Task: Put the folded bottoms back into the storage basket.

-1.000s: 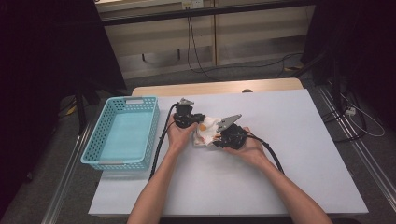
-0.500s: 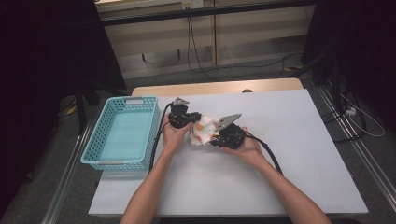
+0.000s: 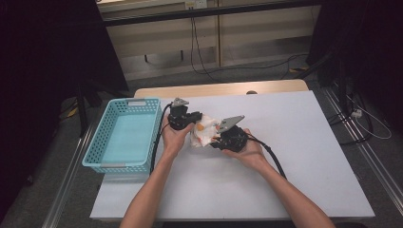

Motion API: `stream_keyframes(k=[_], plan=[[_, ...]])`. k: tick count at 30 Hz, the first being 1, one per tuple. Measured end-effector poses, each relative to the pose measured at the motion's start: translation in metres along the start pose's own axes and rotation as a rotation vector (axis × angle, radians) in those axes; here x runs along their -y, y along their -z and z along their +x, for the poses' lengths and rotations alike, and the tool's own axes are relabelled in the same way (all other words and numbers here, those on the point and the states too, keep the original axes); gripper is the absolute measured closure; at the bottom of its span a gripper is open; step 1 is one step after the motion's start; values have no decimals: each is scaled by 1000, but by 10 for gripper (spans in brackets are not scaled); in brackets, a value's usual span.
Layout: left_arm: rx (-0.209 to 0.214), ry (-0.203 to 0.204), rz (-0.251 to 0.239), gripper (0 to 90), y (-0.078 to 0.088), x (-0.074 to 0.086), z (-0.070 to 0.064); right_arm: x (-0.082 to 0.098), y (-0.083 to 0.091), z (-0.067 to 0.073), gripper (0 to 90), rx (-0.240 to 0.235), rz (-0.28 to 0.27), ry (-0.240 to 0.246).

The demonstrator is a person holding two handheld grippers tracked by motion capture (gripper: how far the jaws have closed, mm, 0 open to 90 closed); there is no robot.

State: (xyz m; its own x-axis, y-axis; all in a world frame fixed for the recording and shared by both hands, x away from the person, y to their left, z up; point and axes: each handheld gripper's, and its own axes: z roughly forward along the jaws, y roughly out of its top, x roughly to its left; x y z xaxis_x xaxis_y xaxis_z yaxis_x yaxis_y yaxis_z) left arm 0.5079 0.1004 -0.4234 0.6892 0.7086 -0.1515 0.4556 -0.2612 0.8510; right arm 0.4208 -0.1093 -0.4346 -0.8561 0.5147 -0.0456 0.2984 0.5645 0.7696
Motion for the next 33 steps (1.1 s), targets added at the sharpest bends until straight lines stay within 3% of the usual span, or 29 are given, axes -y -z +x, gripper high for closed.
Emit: stream_keyframes(k=[4, 11, 15, 25, 33], plan=[[-1, -18, -19, 809, 7, -4, -2, -3, 0, 2, 803, -21, -15, -18], [-26, -41, -13, 809, 21, -5, -5, -8, 0, 6, 803, -33, -27, -9], [-19, -30, -34, 809, 28, -7, -4, -10, -1, 8, 803, -48, -39, -5], [-38, -77, -35, 810, 47, -15, -6, -21, 3, 12, 803, -52, -56, 18], [-28, -70, -65, 810, 59, -14, -6, -26, -1, 18, 804, -63, -74, 34]])
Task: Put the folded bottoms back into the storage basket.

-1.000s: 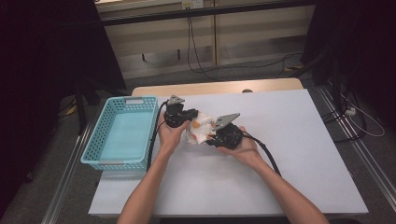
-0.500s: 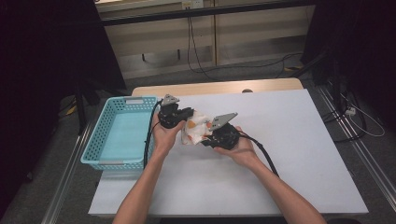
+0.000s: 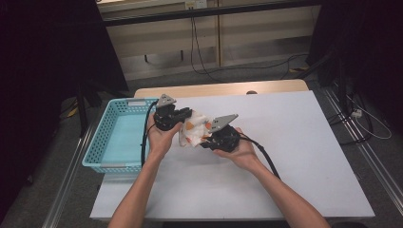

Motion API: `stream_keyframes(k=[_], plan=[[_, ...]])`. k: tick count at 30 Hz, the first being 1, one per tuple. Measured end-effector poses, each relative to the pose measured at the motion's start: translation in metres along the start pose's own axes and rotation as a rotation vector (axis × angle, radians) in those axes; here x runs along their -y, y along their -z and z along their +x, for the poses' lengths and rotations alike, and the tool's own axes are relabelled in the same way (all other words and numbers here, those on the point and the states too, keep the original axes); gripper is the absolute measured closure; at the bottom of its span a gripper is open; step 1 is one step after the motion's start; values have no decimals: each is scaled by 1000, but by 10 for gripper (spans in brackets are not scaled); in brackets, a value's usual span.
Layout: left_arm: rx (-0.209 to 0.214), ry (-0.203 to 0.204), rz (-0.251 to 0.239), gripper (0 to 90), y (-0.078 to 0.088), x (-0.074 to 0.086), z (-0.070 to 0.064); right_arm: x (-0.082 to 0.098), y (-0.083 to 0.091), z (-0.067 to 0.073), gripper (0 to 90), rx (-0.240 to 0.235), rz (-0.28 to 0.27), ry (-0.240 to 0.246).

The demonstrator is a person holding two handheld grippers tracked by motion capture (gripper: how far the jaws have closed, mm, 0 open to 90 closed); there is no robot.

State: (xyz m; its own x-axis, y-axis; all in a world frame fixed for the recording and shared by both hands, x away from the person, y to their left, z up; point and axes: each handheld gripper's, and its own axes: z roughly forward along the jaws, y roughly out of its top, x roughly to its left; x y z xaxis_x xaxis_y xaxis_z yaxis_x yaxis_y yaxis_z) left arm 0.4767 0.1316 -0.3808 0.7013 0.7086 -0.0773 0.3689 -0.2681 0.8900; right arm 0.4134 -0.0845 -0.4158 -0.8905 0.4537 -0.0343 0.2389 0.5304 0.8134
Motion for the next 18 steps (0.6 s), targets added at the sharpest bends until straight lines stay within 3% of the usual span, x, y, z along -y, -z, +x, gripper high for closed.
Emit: stream_keyframes(k=[10, 18], plan=[[2, 18, -36, 810, 17, -3, 5, -15, -1, 11, 804, -11, -28, 37], [-12, -2, -40, 809, 25, -5, 8, -23, -2, 15, 803, -22, -46, 40]])
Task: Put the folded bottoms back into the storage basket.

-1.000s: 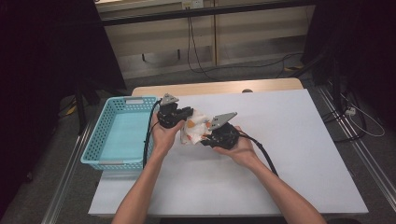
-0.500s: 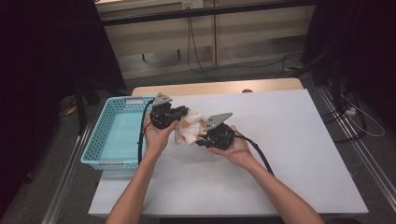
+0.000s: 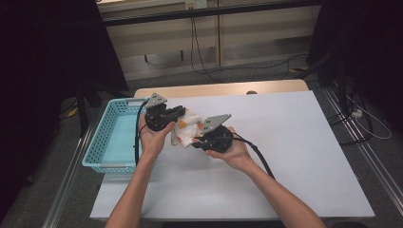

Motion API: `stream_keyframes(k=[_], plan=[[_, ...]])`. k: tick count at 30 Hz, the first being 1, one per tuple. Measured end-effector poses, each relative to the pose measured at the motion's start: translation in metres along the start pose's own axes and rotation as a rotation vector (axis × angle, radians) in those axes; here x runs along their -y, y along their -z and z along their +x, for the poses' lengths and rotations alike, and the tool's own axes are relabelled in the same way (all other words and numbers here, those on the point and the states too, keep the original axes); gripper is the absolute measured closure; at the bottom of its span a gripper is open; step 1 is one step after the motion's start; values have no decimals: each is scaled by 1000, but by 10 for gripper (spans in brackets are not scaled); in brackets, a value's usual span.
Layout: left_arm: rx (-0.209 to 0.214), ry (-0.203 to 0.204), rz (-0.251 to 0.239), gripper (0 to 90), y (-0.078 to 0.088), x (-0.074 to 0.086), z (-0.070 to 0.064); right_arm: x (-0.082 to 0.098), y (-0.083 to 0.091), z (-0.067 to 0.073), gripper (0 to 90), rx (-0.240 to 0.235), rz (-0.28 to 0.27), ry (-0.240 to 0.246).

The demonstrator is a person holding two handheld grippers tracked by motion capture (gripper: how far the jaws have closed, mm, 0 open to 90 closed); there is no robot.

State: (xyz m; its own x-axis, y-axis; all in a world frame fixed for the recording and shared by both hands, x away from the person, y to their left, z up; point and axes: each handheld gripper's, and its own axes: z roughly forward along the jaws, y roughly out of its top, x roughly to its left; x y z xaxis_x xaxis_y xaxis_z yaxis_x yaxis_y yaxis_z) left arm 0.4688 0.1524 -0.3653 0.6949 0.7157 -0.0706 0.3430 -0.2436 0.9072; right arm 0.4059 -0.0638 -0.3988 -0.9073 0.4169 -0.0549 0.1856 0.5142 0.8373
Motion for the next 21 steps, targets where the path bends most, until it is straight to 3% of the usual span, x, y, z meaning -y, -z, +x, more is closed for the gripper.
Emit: stream_keyframes(k=[11, 21], plan=[[3, 11, -27, 809, 15, -7, 7, -12, -3, 4, 803, -13, -27, -6], [-19, 32, -41, 810, 26, -7, 16, -22, -9, 7, 804, -23, -44, 1]])
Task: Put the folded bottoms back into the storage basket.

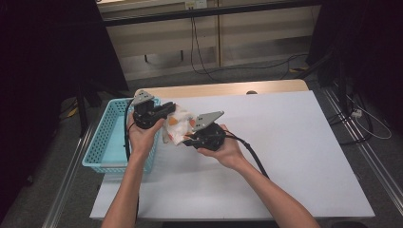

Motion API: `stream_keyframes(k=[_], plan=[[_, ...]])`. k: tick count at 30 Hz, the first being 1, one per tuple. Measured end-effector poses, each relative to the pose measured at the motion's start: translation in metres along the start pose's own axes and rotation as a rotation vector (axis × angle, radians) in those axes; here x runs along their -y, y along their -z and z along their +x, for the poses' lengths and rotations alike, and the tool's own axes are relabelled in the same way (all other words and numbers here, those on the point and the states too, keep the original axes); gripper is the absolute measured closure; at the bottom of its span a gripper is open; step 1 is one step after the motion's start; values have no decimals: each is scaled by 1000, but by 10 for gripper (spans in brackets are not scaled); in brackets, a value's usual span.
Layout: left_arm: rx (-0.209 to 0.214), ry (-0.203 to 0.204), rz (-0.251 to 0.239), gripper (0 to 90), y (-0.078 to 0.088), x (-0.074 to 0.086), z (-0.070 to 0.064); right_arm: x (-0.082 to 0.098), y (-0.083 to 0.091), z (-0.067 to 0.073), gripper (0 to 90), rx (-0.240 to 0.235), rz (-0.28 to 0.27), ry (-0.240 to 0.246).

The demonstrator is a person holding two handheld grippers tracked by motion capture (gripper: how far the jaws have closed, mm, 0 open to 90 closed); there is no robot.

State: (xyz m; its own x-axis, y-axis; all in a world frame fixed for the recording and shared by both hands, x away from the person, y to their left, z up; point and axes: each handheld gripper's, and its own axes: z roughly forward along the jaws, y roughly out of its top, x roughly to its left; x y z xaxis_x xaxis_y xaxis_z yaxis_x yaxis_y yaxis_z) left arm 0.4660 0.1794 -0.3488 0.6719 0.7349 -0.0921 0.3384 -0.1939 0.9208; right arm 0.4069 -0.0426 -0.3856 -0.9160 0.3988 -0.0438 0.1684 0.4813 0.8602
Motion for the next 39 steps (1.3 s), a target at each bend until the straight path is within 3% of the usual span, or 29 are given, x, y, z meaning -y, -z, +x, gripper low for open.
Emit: stream_keyframes(k=[28, 39], plan=[[-38, 20, -31, 810, 30, -6, 27, -25, -23, 5, 803, -17, -45, 3], [-38, 33, -70, 810, 47, -10, 36, -41, -29, 10, 803, -30, -57, 17]])
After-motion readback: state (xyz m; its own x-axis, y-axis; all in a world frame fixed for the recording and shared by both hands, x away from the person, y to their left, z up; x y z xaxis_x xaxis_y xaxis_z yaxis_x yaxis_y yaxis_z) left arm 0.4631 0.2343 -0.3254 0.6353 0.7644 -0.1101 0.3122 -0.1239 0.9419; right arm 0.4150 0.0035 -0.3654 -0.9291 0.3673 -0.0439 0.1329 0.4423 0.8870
